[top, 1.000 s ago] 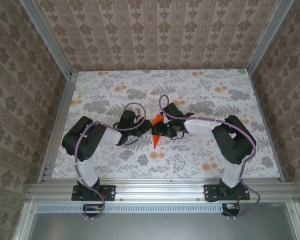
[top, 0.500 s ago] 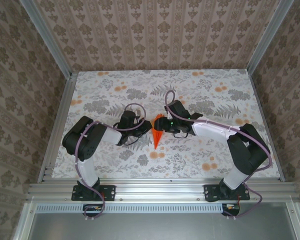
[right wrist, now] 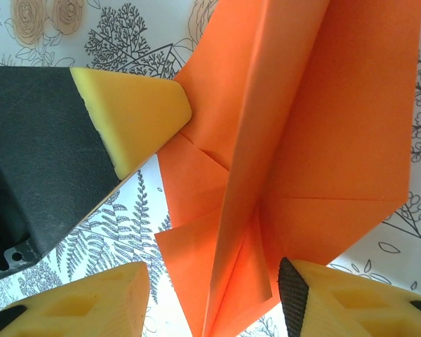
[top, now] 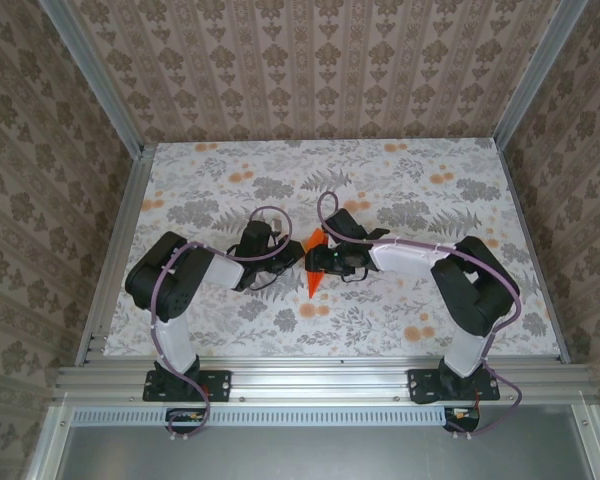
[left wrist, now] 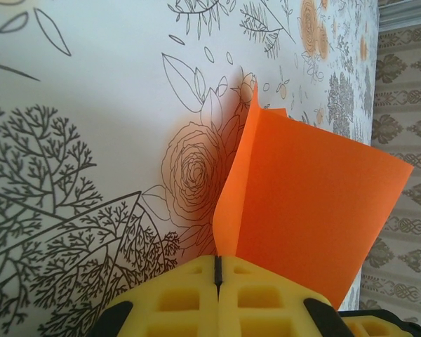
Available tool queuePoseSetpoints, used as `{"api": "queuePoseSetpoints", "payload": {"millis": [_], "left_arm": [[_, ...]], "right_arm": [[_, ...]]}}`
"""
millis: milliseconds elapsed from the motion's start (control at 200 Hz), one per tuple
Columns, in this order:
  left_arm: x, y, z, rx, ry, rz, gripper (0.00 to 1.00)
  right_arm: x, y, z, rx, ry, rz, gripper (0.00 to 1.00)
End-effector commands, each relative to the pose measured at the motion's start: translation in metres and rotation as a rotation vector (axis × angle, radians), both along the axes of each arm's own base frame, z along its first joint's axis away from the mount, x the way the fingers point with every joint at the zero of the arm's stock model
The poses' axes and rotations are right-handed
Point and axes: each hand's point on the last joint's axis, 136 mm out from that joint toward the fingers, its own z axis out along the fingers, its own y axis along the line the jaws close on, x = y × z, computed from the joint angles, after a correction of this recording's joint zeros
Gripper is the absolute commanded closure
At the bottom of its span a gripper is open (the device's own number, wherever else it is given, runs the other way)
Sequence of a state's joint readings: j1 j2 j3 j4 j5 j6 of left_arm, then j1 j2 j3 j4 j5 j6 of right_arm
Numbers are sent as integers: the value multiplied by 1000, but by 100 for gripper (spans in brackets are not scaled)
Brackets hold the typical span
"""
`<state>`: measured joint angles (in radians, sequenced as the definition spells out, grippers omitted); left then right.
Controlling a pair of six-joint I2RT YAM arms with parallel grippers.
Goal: Fold a paper plane with a square sheet of paper (pick it up from the middle)
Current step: Move a paper plane to the center of the table.
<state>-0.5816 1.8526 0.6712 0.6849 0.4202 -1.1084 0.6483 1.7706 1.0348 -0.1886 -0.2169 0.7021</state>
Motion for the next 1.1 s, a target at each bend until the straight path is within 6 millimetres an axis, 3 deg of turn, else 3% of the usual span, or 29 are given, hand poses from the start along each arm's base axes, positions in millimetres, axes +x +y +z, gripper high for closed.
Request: {"api": "queuePoseSetpoints", "payload": {"millis": [0,155,405,630,910,1095], "left_arm": [[4,-7,5,-30,8,-4,96],[3,-8,3,-39,14,-1,96],[3,-9,5,-47,13,-4,96],[3,-9,5,-48,12,-4,96],[2,-9,6,-52,9,-7,96],[2,-8,5,-44,10,-5,96]], "right_arm": [[1,10,2,11,6,29,49],[0,12,-3,13,21,30,51],[-2,19,-6,22,35,18,47],[-1,10,-15,-41,53,-25,44],[0,3,-24,-100,72,-43,46],[1,2,-23,-97,68,-55,55]]}}
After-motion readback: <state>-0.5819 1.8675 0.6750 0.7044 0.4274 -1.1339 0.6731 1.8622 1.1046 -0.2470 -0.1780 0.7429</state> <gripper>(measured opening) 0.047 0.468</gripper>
